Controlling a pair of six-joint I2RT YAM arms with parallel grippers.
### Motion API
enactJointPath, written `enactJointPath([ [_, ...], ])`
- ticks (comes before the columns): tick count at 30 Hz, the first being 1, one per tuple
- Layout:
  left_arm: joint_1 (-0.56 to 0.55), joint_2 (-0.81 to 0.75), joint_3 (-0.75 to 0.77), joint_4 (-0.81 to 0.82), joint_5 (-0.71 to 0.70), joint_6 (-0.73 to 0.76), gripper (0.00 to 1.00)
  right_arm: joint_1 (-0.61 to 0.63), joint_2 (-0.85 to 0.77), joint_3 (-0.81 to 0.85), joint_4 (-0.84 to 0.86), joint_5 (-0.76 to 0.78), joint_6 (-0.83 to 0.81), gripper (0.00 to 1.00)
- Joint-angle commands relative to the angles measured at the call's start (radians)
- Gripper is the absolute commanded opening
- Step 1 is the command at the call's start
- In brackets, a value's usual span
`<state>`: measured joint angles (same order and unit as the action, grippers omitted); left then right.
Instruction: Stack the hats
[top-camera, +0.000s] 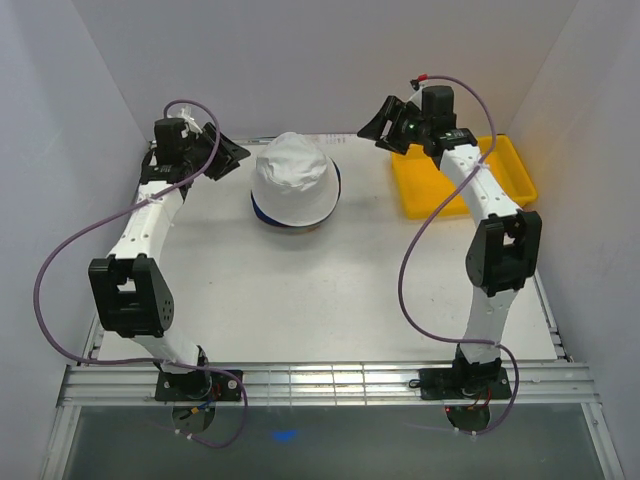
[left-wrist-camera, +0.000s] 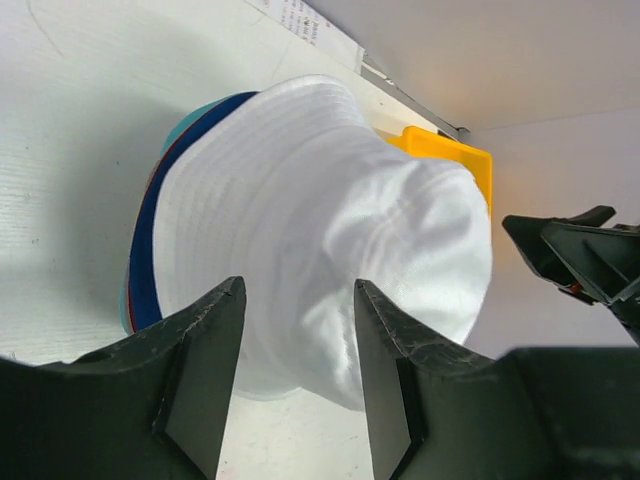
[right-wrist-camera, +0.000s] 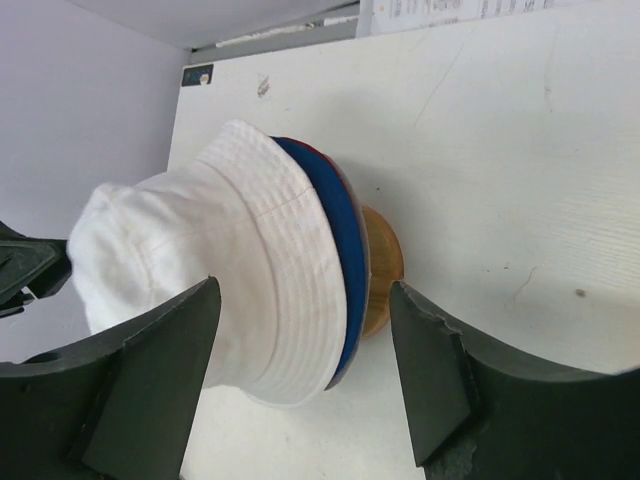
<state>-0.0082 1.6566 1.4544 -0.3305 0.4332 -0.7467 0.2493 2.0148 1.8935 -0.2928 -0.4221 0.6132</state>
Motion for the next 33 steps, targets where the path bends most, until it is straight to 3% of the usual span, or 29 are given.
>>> enactJointPath([
  [1, 0.007, -0.099, 0.037, -0.022, 0.035, 0.056, 0.58, -0.004, -0.158, -0.048, 0.026, 0.014, -0.064, 0.74],
  [6, -0.001, -0.11, 0.083, -0.038, 0.139, 0.075, 0.58, -0.005, -0.319, -0.18, 0.026, 0.028, -0.11, 0.76],
  [11, -0.029, -0.191, 0.084, -0.051, 0.139, 0.132, 0.59, -0.016, -0.462, -0.302, 0.024, 0.055, -0.145, 0.79],
  [20, -0.036, -0.337, -0.041, -0.053, 0.156, 0.142, 0.59, -0.025, -0.73, -0.576, 0.021, 0.085, -0.167, 0.85],
  [26, -0.036, -0.392, -0.104, -0.076, 0.144, 0.168, 0.59, -0.027, -0.81, -0.663, 0.021, 0.131, -0.181, 0.96],
  [33, -0.036, -0.412, -0.123, -0.074, 0.154, 0.167, 0.59, -0.027, -0.817, -0.679, 0.021, 0.126, -0.182, 0.97],
])
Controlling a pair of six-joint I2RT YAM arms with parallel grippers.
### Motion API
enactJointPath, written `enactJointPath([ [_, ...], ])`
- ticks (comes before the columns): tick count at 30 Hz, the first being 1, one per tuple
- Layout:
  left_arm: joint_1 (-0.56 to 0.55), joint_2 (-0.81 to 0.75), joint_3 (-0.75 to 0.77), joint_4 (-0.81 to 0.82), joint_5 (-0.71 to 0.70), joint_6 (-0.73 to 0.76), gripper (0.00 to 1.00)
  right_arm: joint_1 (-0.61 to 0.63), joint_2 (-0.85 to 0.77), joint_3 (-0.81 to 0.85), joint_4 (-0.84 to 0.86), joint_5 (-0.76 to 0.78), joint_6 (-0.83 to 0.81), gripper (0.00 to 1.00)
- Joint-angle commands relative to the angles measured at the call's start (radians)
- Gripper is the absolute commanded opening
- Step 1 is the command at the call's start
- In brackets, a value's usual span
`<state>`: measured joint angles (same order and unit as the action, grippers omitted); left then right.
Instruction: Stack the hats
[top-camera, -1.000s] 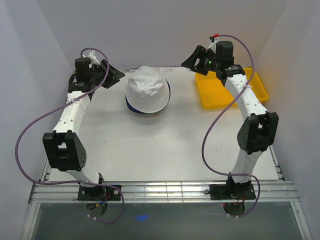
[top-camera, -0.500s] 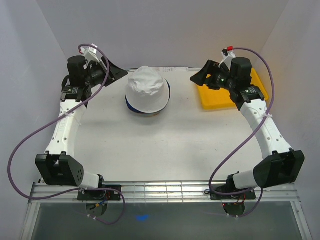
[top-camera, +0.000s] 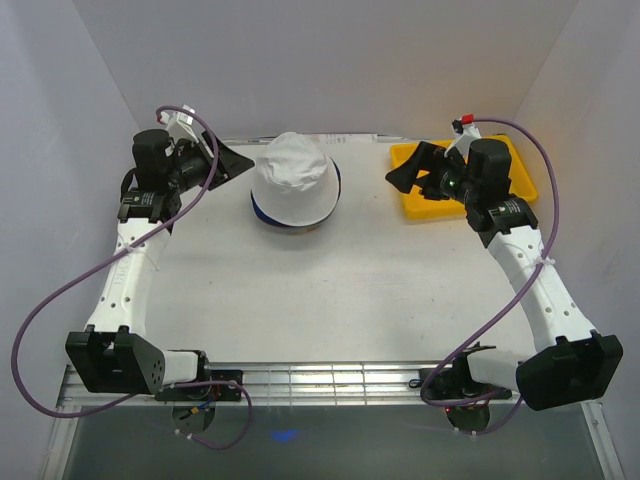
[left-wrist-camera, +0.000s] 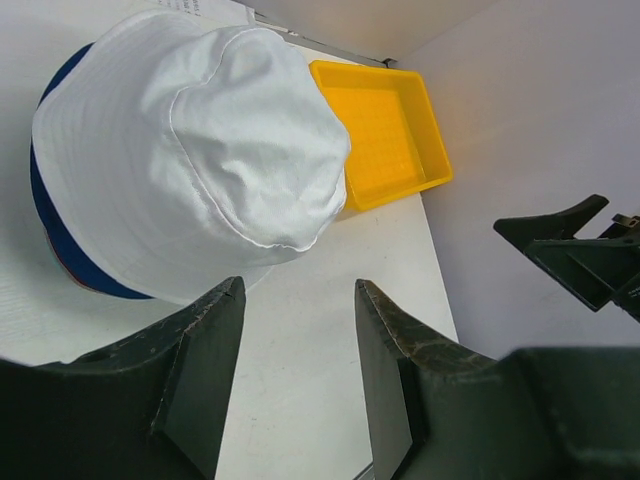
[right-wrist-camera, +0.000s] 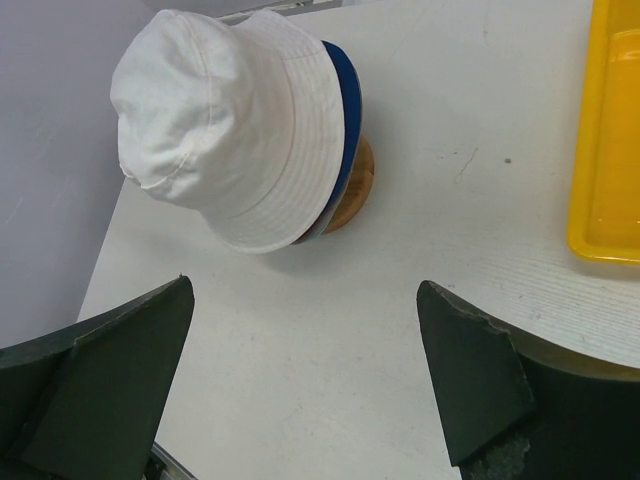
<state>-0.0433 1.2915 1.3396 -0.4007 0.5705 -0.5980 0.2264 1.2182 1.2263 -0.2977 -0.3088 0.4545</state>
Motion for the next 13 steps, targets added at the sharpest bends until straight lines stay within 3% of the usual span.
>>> enactJointPath([
  [1, -0.001, -0.05, -0.008, -0.006, 0.019, 0.02, 0.59, -0.004, -0.02, -0.013, 0.028, 0.01, -0.023, 0.97],
  [13, 0.0, -0.055, -0.02, -0.004, 0.031, 0.02, 0.58, -0.004, -0.029, -0.017, 0.035, 0.019, -0.02, 0.96],
])
